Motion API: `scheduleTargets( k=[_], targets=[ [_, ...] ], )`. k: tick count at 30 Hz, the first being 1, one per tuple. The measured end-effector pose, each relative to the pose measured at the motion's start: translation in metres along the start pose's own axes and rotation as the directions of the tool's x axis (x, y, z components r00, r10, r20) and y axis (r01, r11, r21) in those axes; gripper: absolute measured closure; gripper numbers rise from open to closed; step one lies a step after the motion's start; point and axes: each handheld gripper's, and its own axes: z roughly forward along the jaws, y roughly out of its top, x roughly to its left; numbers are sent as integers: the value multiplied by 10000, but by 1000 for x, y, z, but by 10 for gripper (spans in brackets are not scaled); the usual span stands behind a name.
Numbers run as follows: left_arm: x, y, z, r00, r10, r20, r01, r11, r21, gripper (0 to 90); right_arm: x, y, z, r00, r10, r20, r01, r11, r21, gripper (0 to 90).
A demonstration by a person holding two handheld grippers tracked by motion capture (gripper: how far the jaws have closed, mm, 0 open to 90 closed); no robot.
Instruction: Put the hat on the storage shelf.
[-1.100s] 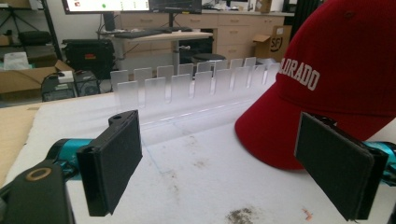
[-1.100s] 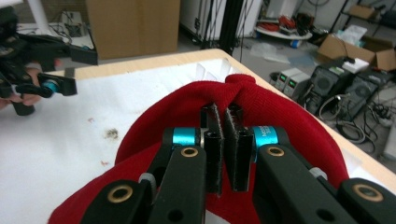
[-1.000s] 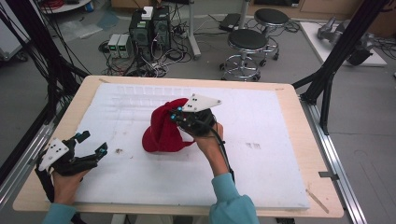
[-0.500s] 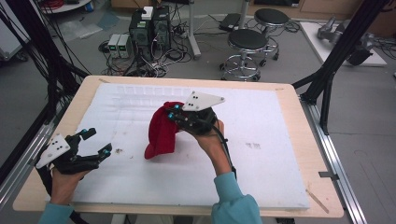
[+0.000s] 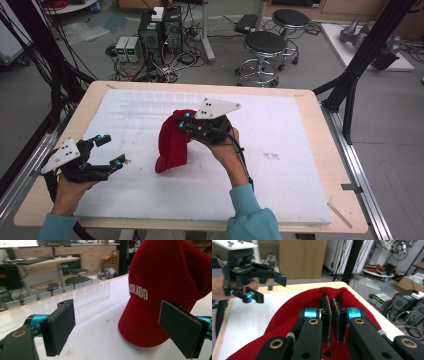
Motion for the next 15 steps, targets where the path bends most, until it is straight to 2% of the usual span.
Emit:
scheduleTargets(
  k=[1,8,15],
  targets=[
    [3,7,4,9997,-25,241,23,10000,54,136,1,1,0,9998,-99,-151,98,9999,-56,870],
    [8,28,17,9964,191,823,-210,9995,217,133,3,5,-2,9989,-249,-395,243,9996,-162,870],
    [5,41,30,9883,13,1528,-45,9998,208,78,6,11,-5,9970,-470,-611,459,9988,-187,870]
  ],
)
